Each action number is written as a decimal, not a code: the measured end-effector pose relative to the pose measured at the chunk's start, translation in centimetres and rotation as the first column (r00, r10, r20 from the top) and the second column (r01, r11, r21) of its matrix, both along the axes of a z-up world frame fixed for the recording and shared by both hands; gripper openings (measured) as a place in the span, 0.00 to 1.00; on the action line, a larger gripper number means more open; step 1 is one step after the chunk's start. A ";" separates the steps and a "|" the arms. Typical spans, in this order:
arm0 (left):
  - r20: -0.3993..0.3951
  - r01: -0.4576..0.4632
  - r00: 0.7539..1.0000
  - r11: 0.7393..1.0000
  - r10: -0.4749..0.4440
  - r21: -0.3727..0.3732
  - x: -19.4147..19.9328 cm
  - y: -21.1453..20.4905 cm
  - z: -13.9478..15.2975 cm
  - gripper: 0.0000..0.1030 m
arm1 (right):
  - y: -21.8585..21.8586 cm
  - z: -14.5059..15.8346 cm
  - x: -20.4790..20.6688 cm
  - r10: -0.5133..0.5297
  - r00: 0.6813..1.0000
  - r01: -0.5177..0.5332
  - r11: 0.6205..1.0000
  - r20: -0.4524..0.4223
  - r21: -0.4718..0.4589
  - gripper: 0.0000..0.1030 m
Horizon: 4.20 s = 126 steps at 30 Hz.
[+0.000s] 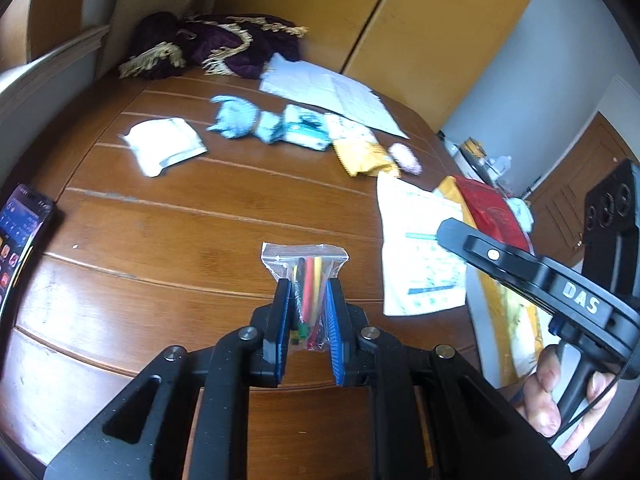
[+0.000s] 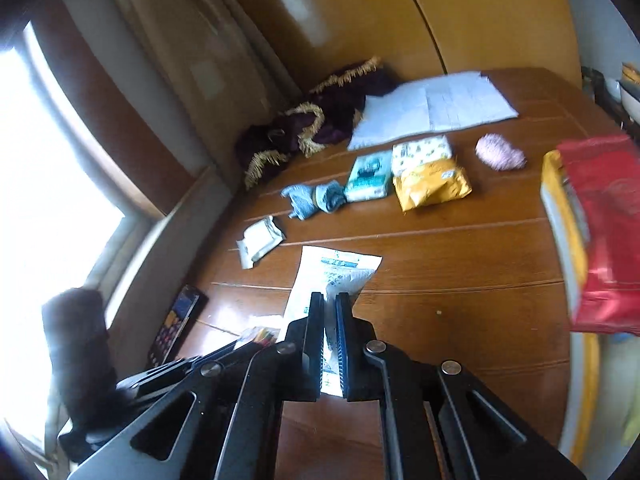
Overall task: Organize soft objects
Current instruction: 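Carry the sticks bag and white packet into the box and open both tools, then move the left tool to the white packet while the right tool approaches the yellow snack bag, then grasp the white packet with the left tool while the right tool grasps the yellow snack bag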
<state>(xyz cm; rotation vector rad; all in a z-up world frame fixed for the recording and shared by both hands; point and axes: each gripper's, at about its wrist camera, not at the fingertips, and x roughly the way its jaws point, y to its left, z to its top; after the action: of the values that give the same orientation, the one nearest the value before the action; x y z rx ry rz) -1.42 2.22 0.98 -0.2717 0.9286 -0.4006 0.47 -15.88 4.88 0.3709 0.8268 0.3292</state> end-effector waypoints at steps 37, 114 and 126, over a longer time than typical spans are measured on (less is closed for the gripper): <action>-0.027 0.477 0.879 0.878 -0.476 0.041 -3.8 -25.4 0.4 0.15 | -19.7 -1.4 -12.0 -0.389 0.920 0.369 0.901 -0.046 -0.229 0.10; -0.073 -0.332 0.931 0.914 0.357 0.235 14.4 7.8 -3.8 0.22 | -2.3 -6.1 15.4 -0.344 0.931 0.317 0.928 -0.121 -0.193 0.42; -0.085 -0.305 0.944 0.943 0.318 0.136 14.0 8.1 -3.4 0.70 | -2.1 -6.0 15.0 -0.343 0.932 0.323 0.933 -0.120 -0.156 0.36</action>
<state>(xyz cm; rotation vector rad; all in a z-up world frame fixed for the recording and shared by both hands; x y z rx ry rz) 12.59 10.30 -2.39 -0.3253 0.9907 -0.0364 15.51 -18.03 -1.16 0.4056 0.9066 -0.0725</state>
